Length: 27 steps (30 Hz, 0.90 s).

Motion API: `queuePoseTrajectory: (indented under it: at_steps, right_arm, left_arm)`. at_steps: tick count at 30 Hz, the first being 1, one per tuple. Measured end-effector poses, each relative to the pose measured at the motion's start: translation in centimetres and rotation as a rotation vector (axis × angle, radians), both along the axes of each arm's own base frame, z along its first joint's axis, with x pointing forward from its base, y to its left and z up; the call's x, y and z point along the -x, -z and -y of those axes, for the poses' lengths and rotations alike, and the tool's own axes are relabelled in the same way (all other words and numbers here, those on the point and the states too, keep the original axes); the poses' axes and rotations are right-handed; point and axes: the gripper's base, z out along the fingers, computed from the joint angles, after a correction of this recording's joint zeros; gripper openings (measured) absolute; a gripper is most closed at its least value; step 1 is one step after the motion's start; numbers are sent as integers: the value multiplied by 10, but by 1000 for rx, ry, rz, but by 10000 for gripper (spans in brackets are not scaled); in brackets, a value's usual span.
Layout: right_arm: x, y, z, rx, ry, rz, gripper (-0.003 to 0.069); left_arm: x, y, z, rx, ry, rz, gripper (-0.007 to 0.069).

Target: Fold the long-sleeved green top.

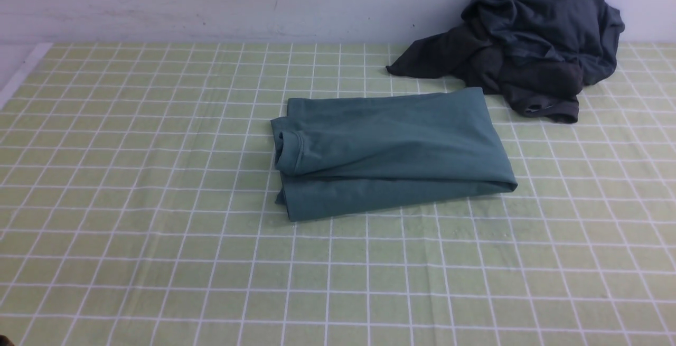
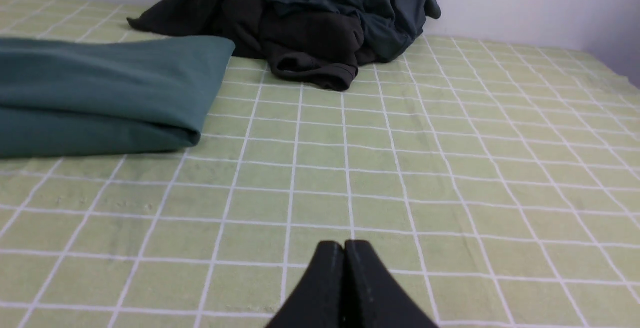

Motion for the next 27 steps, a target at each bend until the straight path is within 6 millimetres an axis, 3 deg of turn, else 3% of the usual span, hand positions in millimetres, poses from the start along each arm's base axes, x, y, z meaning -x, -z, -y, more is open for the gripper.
queuePoseTrajectory:
  at_steps: [27]
  right_arm:
    - [0, 0, 0, -21, 8, -1, -13]
  left_arm:
    - [0, 0, 0, 0, 0, 0, -3]
